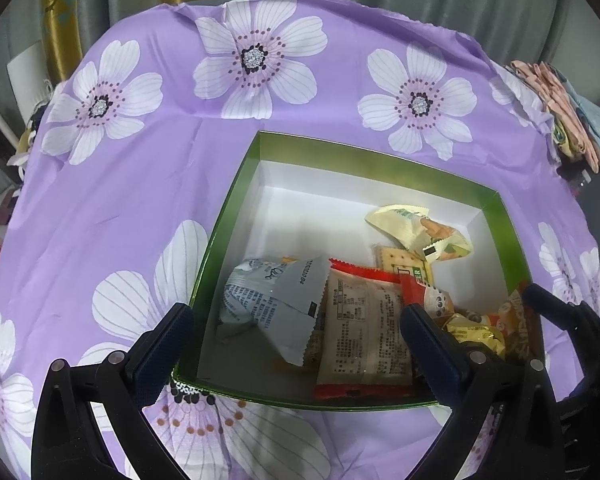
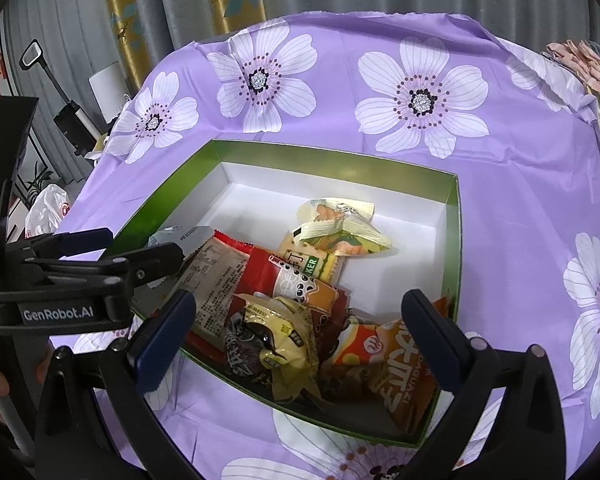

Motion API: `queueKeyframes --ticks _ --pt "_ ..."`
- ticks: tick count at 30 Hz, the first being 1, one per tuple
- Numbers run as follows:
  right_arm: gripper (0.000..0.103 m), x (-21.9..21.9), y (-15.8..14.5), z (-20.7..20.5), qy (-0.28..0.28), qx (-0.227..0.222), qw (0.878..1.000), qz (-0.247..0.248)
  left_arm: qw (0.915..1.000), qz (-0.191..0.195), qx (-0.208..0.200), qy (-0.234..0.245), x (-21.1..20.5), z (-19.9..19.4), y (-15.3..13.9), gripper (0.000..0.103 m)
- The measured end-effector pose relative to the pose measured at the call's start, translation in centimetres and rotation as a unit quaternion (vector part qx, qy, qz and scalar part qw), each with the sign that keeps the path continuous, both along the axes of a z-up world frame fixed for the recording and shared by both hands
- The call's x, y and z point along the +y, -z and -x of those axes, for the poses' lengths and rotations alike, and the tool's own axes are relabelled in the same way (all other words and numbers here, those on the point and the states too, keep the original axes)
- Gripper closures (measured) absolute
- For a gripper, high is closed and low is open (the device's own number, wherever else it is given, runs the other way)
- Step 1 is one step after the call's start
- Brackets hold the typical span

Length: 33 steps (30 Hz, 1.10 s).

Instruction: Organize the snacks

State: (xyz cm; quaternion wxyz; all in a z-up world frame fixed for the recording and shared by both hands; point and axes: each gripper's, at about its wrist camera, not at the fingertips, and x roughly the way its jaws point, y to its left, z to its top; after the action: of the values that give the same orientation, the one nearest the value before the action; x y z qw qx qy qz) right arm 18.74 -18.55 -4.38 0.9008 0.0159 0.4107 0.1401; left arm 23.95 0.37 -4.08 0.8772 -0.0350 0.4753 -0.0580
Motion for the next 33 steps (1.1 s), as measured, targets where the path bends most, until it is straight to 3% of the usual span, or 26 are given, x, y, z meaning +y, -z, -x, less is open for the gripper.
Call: queueKeyframes --ticks 13,33 --pt "0.0 -0.3 -0.6 0.9 0.003 -0.005 1.0 -0.001 0.9997 -0.021 -0.005 -0.009 -0.1 0.8 -0.2 0.001" --pt "0.0 -0.5 -3.0 4.0 0.001 -0.028 1.0 -0.005 0.9988 -0.039 -0.029 -0.008 -0.6 3.4 -2.9 0.001"
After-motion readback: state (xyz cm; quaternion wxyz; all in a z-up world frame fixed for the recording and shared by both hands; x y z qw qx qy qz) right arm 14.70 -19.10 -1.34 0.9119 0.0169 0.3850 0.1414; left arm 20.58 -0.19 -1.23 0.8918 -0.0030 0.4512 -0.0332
